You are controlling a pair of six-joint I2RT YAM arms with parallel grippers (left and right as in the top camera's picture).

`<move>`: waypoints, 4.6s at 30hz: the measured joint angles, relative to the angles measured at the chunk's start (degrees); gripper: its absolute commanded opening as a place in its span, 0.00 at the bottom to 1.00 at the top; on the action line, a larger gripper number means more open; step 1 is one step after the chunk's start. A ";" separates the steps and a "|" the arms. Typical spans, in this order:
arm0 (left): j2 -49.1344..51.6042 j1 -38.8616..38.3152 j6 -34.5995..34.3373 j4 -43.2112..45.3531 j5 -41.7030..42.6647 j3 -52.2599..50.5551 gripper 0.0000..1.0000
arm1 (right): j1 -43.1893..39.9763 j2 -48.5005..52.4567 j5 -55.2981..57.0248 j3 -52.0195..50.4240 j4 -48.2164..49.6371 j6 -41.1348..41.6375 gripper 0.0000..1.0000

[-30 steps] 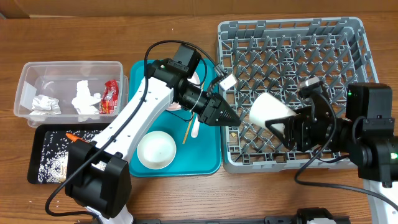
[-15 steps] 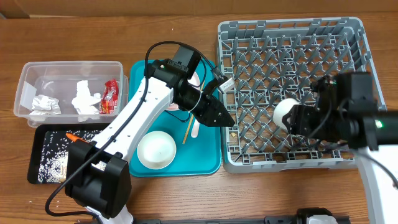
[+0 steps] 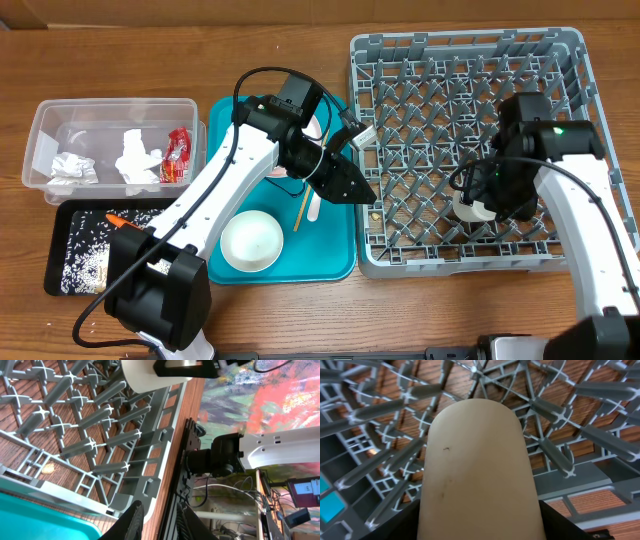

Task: Sort waste into correct bins and load items into the dishwasher
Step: 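Lower the white cup upright into the dish rack with the right gripper, then move the left gripper over the white bowl on the teal tray, then lower the left gripper and close on the white bowl's rim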

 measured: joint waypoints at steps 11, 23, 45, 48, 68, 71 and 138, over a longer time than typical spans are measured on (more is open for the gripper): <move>0.00 0.00 0.00 -0.39 0.00 0.00 0.24 | -0.37 1.68 3.76 0.24 0.83 3.39 0.41; 0.00 0.00 0.00 -0.39 0.00 0.00 0.25 | -0.63 2.34 5.64 0.24 0.96 4.28 0.51; 0.00 0.00 0.00 -0.44 -1.01 0.00 0.15 | -0.66 2.34 5.64 0.24 0.79 4.92 0.91; 0.00 0.00 -0.20 -1.01 -0.83 0.00 0.12 | -0.66 2.34 5.46 0.24 0.81 4.90 0.95; -28.02 5.49 -29.18 -14.16 -49.24 0.98 0.52 | -0.66 2.34 3.30 0.24 0.85 4.87 1.00; -27.19 5.49 -31.80 -14.82 -53.29 0.33 0.66 | -0.66 2.34 3.32 0.24 0.85 4.83 1.00; -21.84 9.75 -37.00 2.95 -63.30 -27.65 0.69 | -0.66 1.57 -1.14 18.38 -14.25 2.10 1.00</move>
